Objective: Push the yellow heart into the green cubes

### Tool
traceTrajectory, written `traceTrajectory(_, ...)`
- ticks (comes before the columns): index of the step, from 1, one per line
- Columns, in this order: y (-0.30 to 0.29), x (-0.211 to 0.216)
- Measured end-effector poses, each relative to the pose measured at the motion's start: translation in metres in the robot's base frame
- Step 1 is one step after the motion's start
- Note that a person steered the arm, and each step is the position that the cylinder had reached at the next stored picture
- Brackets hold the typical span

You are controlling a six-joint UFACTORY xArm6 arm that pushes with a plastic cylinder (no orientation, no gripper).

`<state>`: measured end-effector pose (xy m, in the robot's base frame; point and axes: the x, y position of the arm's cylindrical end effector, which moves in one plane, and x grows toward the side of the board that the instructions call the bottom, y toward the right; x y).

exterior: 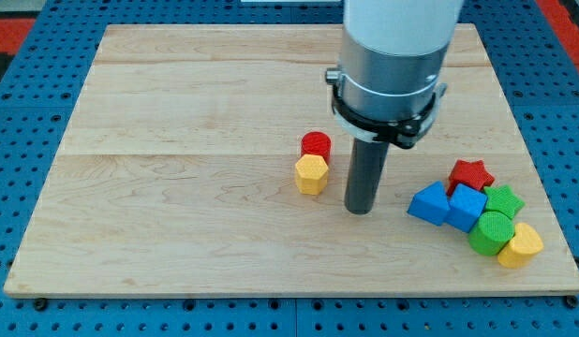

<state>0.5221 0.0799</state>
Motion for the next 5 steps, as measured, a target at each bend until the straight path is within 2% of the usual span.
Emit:
traceTrajectory(1,0.001,0.002)
traceTrajectory(2,0.017,0.032)
traceTrajectory(3,0.064,0.072)
traceTrajectory(4,0.086,0.095)
traceTrajectory(5,0.129,0.096)
